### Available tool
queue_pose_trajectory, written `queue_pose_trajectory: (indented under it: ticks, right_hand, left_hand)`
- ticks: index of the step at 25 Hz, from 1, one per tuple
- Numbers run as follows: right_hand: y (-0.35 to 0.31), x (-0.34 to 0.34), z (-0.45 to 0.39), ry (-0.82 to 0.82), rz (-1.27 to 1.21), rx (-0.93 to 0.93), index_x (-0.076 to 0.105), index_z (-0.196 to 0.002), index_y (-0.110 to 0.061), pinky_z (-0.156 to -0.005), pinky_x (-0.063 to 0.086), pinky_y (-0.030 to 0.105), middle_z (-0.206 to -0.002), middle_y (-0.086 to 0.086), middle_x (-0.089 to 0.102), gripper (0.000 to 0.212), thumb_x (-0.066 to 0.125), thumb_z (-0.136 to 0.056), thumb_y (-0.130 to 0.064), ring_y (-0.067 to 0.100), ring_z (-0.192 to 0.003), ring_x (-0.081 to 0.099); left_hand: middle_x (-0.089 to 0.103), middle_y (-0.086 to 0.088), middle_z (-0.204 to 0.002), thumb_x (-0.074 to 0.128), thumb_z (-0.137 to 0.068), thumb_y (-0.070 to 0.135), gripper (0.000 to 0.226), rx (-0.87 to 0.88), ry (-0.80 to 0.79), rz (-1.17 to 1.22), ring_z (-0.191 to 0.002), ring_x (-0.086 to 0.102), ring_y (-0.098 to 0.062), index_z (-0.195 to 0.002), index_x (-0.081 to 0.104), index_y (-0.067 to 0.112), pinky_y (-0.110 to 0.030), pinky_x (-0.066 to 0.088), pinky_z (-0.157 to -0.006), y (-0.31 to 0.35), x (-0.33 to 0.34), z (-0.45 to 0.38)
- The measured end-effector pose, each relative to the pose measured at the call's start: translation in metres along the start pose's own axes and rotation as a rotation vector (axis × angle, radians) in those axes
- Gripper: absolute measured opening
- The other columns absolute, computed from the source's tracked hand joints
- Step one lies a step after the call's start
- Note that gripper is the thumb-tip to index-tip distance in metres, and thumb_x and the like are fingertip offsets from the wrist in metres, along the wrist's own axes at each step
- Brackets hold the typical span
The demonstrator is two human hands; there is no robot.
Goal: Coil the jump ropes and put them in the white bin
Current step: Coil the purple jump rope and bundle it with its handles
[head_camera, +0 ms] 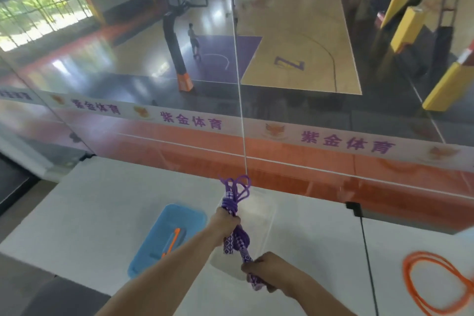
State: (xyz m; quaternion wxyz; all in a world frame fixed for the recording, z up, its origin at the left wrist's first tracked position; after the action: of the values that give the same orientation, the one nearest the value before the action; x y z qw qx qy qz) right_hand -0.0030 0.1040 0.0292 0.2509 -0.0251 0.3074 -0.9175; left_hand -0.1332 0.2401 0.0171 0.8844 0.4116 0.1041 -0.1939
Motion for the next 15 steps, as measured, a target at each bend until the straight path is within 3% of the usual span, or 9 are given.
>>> queue_pose_trajectory:
  ticks: [2, 4, 6, 8, 11, 13, 15]
  right_hand:
    - [-0.009, 0.017, -0.019, 0.021, -0.036, 0.061, 0.063, -0.072, -0.012, -0.045, 0.028, 0.021, -0.061, 0.007, 0.057, 0.030, 0.068, -0.076, -0.041, 0.015, -0.040, 0.038]
    - [-0.018, 0.029, -0.030, 0.056, -0.008, 0.083, 0.058, -0.068, -0.015, -0.043, 0.028, 0.020, -0.059, 0.005, 0.054, 0.023, 0.064, -0.079, -0.034, 0.014, -0.039, 0.039]
    - [-0.024, 0.033, -0.041, 0.125, 0.083, 0.117, 0.059, -0.068, -0.017, -0.043, 0.034, 0.022, -0.066, 0.004, 0.061, 0.016, 0.058, -0.077, -0.031, 0.015, -0.046, 0.047]
    - [-0.030, 0.032, -0.055, 0.171, 0.193, 0.147, 0.061, -0.075, -0.019, -0.055, 0.046, 0.026, -0.072, 0.002, 0.069, 0.012, 0.052, -0.076, -0.027, 0.017, -0.059, 0.060]
    - [-0.028, 0.033, -0.084, 0.195, 0.290, 0.231, 0.069, -0.091, -0.016, -0.063, 0.050, 0.026, -0.068, -0.002, 0.070, 0.021, 0.051, -0.080, -0.019, 0.010, -0.069, 0.069]
    - [-0.032, 0.033, -0.110, 0.229, 0.385, 0.221, 0.070, -0.106, -0.012, -0.073, 0.053, 0.030, -0.091, 0.003, 0.074, 0.024, 0.056, -0.088, -0.019, 0.020, -0.092, 0.071]
    - [-0.032, 0.036, -0.139, 0.191, 0.456, 0.205, 0.063, -0.124, -0.012, -0.088, 0.054, 0.036, -0.117, 0.006, 0.070, 0.033, 0.062, -0.092, -0.021, 0.028, -0.109, 0.066]
  left_hand:
    - [0.061, -0.010, -0.086, 0.061, -0.073, 0.015, 0.037, -0.001, -0.069, -0.280, -0.073, 0.062, -0.026, -0.107, 0.053, 0.005, -0.036, 0.052, -0.061, -0.017, 0.000, -0.018]
    - [0.059, -0.010, -0.103, 0.060, -0.083, 0.017, 0.045, -0.001, -0.151, -0.452, -0.083, 0.059, -0.025, -0.124, 0.043, 0.007, -0.033, 0.049, -0.064, -0.024, 0.007, -0.019]
    - [0.056, -0.013, -0.115, 0.057, -0.092, 0.015, 0.049, 0.021, -0.209, -0.512, -0.097, 0.059, -0.029, -0.133, 0.033, 0.005, -0.033, 0.046, -0.073, -0.030, 0.018, -0.027]
    - [0.056, -0.016, -0.127, 0.053, -0.096, 0.015, 0.052, 0.030, -0.208, -0.521, -0.110, 0.060, -0.032, -0.140, 0.028, 0.005, -0.036, 0.049, -0.081, -0.031, 0.024, -0.038]
    - [0.060, -0.012, -0.124, 0.040, -0.103, 0.021, 0.060, 0.018, -0.178, -0.439, -0.101, 0.064, -0.024, -0.156, 0.011, 0.019, -0.034, 0.051, -0.080, -0.032, 0.024, -0.051]
    - [0.062, -0.011, -0.119, 0.034, -0.105, 0.025, 0.068, 0.089, -0.204, -0.475, -0.093, 0.066, -0.022, -0.158, -0.008, 0.036, -0.031, 0.051, -0.077, -0.032, 0.027, -0.058]
    - [0.058, -0.019, -0.124, 0.034, -0.103, 0.028, 0.078, 0.161, -0.249, -0.643, -0.098, 0.065, -0.030, -0.148, -0.024, 0.052, -0.039, 0.053, -0.088, -0.039, 0.031, -0.073]
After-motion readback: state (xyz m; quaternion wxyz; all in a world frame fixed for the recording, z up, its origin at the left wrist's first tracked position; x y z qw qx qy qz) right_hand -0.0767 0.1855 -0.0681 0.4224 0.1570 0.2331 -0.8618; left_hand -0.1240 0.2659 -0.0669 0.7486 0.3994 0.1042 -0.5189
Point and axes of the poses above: each hand's wrist, its own z-axis away from the middle knuckle, its own x-axis out of the palm, y = z × x, the point moved 9 cm from there along -z, towards the middle knuckle
